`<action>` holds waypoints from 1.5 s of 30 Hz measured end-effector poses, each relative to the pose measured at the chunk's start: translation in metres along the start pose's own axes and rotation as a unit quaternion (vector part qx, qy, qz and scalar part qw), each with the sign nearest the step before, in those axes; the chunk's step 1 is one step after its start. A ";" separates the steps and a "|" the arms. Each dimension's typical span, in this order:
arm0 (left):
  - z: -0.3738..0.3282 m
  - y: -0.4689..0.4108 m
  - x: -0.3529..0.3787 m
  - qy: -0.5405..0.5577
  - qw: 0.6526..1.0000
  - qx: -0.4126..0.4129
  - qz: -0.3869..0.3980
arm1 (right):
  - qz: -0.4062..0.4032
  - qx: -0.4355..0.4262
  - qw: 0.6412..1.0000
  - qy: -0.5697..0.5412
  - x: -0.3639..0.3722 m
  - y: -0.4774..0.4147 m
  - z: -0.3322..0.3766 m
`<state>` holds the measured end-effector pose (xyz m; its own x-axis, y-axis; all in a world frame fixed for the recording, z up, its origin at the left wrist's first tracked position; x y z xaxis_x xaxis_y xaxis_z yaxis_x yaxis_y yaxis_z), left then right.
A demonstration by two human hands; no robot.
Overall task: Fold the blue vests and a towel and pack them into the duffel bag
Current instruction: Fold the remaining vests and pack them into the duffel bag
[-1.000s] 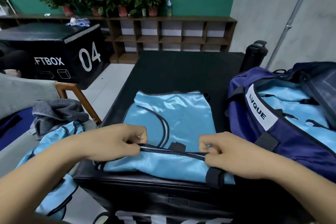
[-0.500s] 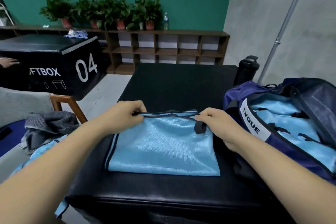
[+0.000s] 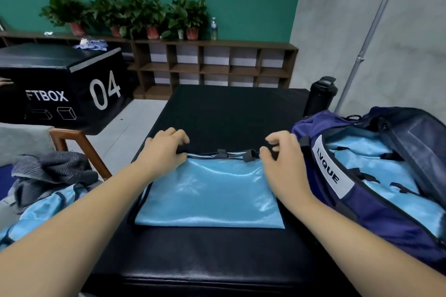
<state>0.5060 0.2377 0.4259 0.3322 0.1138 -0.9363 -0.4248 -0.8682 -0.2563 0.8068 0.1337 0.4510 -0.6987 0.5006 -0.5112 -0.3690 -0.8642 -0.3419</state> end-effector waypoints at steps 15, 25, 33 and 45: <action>-0.065 0.029 0.053 0.104 0.983 0.105 0.104 | 0.177 -0.176 0.912 0.327 0.085 0.042 -0.010; -0.028 0.043 0.055 0.098 0.971 -0.003 0.219 | 0.271 -0.014 0.911 0.311 0.092 0.029 -0.038; 0.026 0.050 0.010 0.080 0.988 -0.067 0.115 | 0.266 -0.043 0.914 0.303 0.082 0.034 -0.027; 0.057 0.078 0.007 0.068 0.956 -0.243 0.151 | 0.253 -0.091 0.920 0.285 0.067 0.053 0.002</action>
<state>0.4272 0.1979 0.3853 0.3761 -0.2118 -0.9021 -0.0874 -0.9773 0.1930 0.7395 0.1210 0.4004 -0.2979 0.0252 -0.9543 0.0602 -0.9972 -0.0452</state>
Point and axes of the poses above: each hand's wrist, its own y-axis away from the middle knuckle, its own x-axis out of the palm, z = x × y, the point moved 8 cm from there along -y, towards the middle knuckle, and after that the axes turned 11 degrees about x, right-handed, at the moved point
